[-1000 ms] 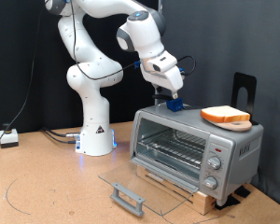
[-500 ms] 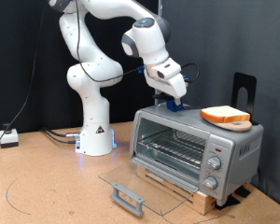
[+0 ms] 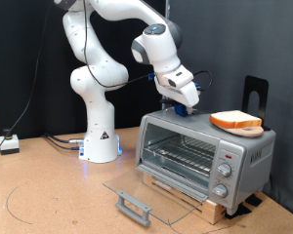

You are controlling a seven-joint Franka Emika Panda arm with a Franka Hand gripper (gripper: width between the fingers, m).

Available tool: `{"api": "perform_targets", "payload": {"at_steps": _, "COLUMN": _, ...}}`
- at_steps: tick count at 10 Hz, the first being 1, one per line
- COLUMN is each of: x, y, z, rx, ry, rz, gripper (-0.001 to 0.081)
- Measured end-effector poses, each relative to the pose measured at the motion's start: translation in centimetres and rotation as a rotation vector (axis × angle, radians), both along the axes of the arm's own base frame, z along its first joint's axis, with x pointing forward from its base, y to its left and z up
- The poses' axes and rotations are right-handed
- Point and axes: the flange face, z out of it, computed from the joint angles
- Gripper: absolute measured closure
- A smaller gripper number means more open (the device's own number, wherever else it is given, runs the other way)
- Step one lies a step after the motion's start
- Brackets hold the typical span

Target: Make a piece of toast with the oven

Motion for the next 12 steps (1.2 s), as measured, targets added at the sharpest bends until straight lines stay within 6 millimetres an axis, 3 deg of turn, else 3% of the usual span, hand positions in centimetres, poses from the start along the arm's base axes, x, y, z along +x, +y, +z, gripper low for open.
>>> {"api": "perform_targets", "payload": {"at_steps": 7, "x": -0.3, "y": 1.3, "z": -0.3, "rx": 0.000, "ry": -0.004, "rz": 0.025, "gripper": -0.0001}}
{"api": "perform_targets", "payload": {"at_steps": 9, "x": -0.3, "y": 1.4, "z": -0.3, "rx": 0.000, "ry": -0.008, "rz": 0.025, "gripper": 0.0263}}
{"api": "perform_targets", "payload": {"at_steps": 10, "x": -0.3, "y": 1.4, "z": -0.2, "rx": 0.001, "ry": -0.010, "rz": 0.024, "gripper": 0.0263}}
{"api": "perform_targets", "payload": {"at_steps": 11, "x": -0.3, "y": 1.4, "z": -0.2, "rx": 0.001, "ry": -0.010, "rz": 0.024, "gripper": 0.0369}}
{"api": "perform_targets", "payload": {"at_steps": 12, "x": -0.2, "y": 1.4, "z": -0.2, "rx": 0.002, "ry": -0.013, "rz": 0.023, "gripper": 0.0369}}
